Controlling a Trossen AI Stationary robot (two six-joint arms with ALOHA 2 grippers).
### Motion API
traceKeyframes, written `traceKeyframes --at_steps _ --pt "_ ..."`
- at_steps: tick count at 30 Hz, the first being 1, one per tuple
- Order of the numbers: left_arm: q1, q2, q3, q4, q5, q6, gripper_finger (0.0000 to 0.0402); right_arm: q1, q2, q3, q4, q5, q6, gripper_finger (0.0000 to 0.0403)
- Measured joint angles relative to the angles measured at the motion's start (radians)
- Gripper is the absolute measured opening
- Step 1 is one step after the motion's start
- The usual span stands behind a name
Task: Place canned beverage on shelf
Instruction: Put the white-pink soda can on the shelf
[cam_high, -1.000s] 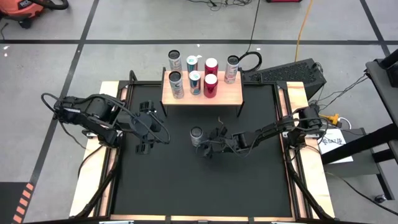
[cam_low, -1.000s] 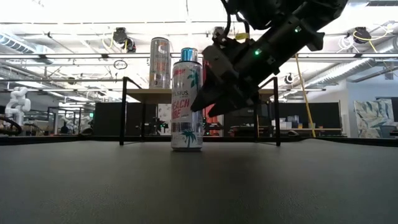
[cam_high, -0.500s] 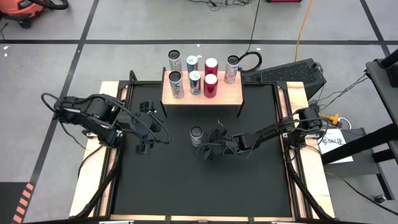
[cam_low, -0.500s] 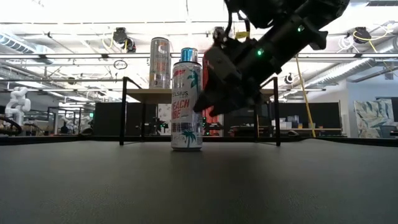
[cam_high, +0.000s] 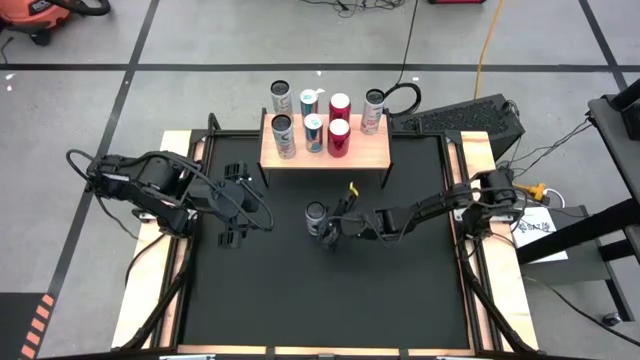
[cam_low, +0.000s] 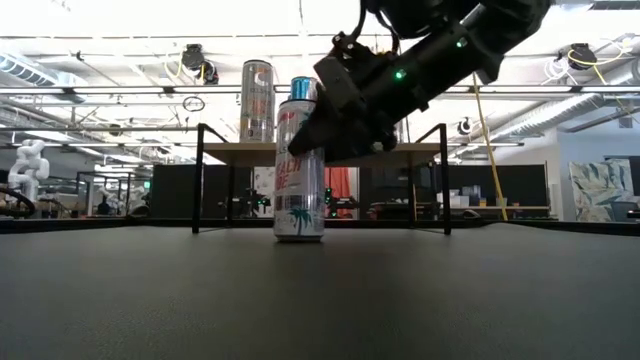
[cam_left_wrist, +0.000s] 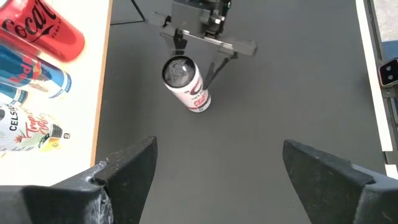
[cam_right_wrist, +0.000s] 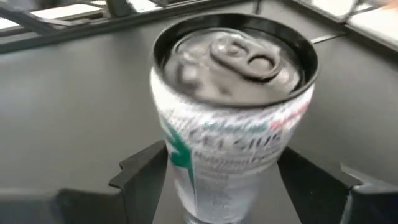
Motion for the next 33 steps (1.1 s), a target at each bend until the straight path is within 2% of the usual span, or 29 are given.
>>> traceKeyframes --at_steps 5,22,33 --pt "0.000 0.000 0.000 0.000 0.000 0.000 0.0344 -0.020 0.000 0.000 0.044 -0.104 0.003 0.0283" --pt "0.000 0.000 0.000 0.000 0.000 0.000 0.0344 -0.031 0.000 0.000 0.084 -0.106 0.026 0.0282" --pt "0.000 0.000 0.000 0.000 0.000 0.000 0.0344 -0.031 0.000 0.000 0.086 -0.108 0.011 0.0199"
